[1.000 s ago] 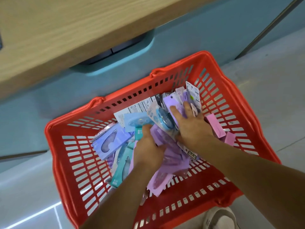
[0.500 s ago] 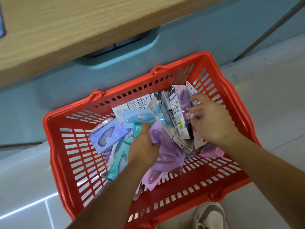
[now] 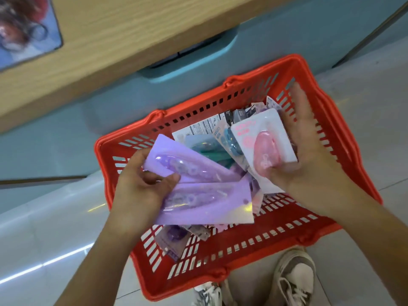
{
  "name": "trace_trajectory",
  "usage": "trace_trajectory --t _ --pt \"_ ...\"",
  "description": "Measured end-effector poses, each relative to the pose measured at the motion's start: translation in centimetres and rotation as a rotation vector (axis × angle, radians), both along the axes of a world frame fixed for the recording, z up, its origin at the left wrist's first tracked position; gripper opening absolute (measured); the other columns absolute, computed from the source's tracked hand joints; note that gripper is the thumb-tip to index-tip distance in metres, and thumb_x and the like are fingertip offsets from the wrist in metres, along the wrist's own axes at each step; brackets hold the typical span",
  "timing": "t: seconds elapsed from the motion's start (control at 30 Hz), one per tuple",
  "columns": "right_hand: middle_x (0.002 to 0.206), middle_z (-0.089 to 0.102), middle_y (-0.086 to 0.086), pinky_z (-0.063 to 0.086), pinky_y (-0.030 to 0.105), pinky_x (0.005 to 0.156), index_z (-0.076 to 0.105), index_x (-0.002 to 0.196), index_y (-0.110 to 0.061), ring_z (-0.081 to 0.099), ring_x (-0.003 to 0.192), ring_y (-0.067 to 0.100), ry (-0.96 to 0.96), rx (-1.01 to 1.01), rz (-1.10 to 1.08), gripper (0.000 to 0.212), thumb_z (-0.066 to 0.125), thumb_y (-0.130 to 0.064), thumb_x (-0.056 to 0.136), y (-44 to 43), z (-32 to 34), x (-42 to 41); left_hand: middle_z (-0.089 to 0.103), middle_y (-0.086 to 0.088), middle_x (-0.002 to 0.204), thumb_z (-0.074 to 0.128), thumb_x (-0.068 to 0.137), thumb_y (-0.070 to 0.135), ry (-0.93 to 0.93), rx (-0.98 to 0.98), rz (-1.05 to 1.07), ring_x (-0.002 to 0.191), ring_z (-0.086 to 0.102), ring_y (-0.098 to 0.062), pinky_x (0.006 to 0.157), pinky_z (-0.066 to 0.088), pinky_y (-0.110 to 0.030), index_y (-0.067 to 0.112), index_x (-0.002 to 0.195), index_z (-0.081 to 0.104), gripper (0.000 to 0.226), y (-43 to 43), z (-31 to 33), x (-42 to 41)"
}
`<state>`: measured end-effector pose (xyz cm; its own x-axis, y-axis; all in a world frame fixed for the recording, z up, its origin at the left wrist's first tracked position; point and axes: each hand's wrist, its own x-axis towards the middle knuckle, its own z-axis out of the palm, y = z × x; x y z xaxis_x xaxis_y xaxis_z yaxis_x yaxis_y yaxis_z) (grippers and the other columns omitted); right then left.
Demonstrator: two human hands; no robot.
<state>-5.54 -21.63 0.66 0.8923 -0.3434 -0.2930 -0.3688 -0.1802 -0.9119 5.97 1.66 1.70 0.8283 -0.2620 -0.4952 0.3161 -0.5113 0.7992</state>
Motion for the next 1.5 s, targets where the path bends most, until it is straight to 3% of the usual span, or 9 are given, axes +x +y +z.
trace_trajectory --t 0.27,0.4,0.53,0.63,0.77,0.93,1.27,1.43,1.5 --pt "0.120 0.058 -0.041 0.047 0.010 0.084 0.051 0.128 -0.048 0.062 0.097 -0.010 0.073 0.361 0.206 0.067 0.055 0.008 0.092 3.6 0.9 1.0 0.073 -0.006 0.074 0.072 0.077 -0.009 0.118 -0.037 -0.276 0.054 0.060 -0.006 0.054 0.047 -0.020 0.038 0.105 0.062 0.056 -1.3 0.8 -1.6" --pt "0.100 0.070 -0.032 0.044 0.003 0.083 0.073 0.098 -0.044 0.061 0.104 -0.013 0.141 0.424 0.169 0.018 0.065 -0.032 0.087 4.2 1.2 0.3 0.075 -0.006 0.080 0.068 0.079 -0.013 0.096 -0.077 -0.183 0.071 0.072 -0.016 0.066 0.057 -0.031 0.030 0.107 0.060 0.052 -2.3 -0.3 -1.6" --pt "0.126 0.064 -0.014 0.051 0.034 0.097 0.049 0.135 -0.035 0.059 0.119 0.005 0.204 0.321 0.266 0.087 0.092 -0.026 0.059 4.1 -0.4 -1.3 0.066 -0.003 0.070 0.073 0.078 -0.007 0.043 -0.092 -0.159 0.060 0.062 -0.010 0.061 0.051 -0.027 0.038 0.105 0.055 0.055 -3.9 -1.2 -1.6" --pt "0.125 0.063 -0.013 0.052 0.042 0.096 0.045 0.135 -0.035 0.060 0.118 0.007 0.205 0.313 0.161 0.097 0.095 -0.026 0.052 4.1 -1.8 -2.2 0.060 -0.004 0.067 0.072 0.083 -0.001 0.033 -0.166 -0.040 0.053 0.054 -0.004 0.057 0.045 -0.019 0.024 0.109 0.060 0.038 -5.0 -1.8 -1.8" --pt "0.102 0.066 -0.025 0.050 0.014 0.074 0.050 0.120 -0.033 0.064 0.092 -0.008 0.221 0.244 -0.032 0.082 0.094 -0.019 0.052 2.7 -3.0 -3.6 0.060 0.001 0.077 0.059 0.093 0.005 0.087 -0.031 0.308 0.063 0.053 -0.010 0.062 0.047 -0.024 0.017 0.106 0.064 0.018 -2.7 -4.1 -0.6" --pt "0.114 0.062 -0.018 0.047 0.007 0.075 0.049 0.133 -0.022 0.060 0.098 -0.010 0.172 0.200 -0.170 0.092 0.090 -0.006 0.053 1.0 -3.5 -4.0 0.052 -0.008 0.139 0.074 0.083 0.029 0.276 0.491 -0.186 0.117 0.057 -0.029 0.095 0.050 -0.039 0.018 0.145 0.033 0.075 1.2 -9.6 -3.4" --pt "0.127 0.048 -0.027 0.038 -0.005 0.076 0.033 0.144 -0.029 0.047 0.103 -0.029 0.078 0.181 -0.159 0.106 0.084 0.008 0.059 1.1 -2.3 -3.8 0.057 -0.010 0.125 0.084 0.073 0.028 0.300 0.677 0.053 0.109 0.060 -0.035 0.087 0.055 -0.044 0.016 0.141 0.027 0.089 -0.2 -11.3 -4.7" --pt "0.143 0.023 -0.048 0.024 -0.009 0.092 0.015 0.148 -0.048 0.021 0.128 -0.030 0.094 0.104 -0.104 0.115 0.085 -0.008 0.066 0.9 -1.1 -4.2 0.068 -0.012 0.103 0.077 0.082 0.034 0.265 0.271 0.332 0.076 0.066 -0.027 0.054 0.054 -0.030 0.012 0.109 0.055 0.041 -1.9 -5.6 -5.2" --pt "0.135 0.022 -0.057 0.022 -0.010 0.090 0.020 0.139 -0.057 0.019 0.126 -0.033 0.097 0.105 -0.113 0.105 0.084 -0.016 0.067 1.2 0.1 -4.1 0.073 -0.008 0.097 0.076 0.081 0.041 0.313 -0.004 0.358 0.080 0.071 -0.025 0.064 0.057 -0.035 0.015 0.106 0.063 0.038 -3.0 -1.9 -6.0"
